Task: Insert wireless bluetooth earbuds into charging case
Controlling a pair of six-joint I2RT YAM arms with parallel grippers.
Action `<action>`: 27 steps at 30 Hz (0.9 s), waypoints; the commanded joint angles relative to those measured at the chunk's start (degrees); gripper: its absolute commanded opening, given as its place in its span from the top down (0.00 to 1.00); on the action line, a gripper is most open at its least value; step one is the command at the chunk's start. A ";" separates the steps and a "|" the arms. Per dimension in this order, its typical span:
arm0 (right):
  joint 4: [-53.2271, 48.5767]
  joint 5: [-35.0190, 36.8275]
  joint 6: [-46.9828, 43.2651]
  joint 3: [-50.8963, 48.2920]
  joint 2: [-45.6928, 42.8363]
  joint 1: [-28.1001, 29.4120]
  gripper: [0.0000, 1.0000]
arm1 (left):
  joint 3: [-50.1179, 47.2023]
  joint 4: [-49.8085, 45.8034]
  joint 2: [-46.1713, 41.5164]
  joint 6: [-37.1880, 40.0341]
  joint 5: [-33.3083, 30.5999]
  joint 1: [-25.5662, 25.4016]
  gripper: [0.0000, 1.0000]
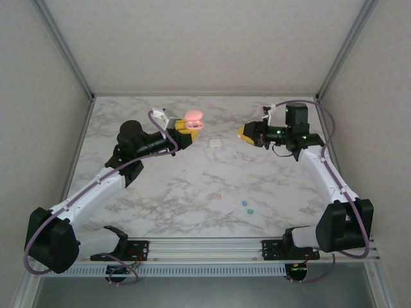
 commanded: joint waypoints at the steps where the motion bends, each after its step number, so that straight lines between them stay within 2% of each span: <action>1: 4.62 -5.02 2.97 3.70 -0.92 1.35 0.77 | 0.02 3.72 0.00 -0.76 0.59 0.20 0.77; 9: 6.11 -7.79 4.34 7.29 0.48 4.78 0.76 | 1.12 2.55 1.05 1.42 1.93 -1.39 0.77; 16: 8.36 -7.36 6.36 9.25 1.38 7.22 0.76 | 1.65 1.02 1.06 3.41 2.00 -2.56 0.77; 18: 5.85 -5.97 4.30 9.93 1.76 7.42 0.77 | 1.57 1.01 1.06 3.41 1.65 -2.66 0.77; 20: -2.77 -1.92 -1.18 11.35 2.44 7.39 0.78 | 1.24 0.77 0.89 3.43 0.38 -2.66 0.77; 23: -17.16 11.47 -8.82 13.31 4.65 7.45 0.78 | 0.86 -0.46 0.30 3.59 -3.22 -2.62 0.78; 27: -22.10 22.93 -8.48 10.63 7.42 7.54 0.78 | -0.02 -1.97 -1.01 3.48 -8.05 -2.66 0.78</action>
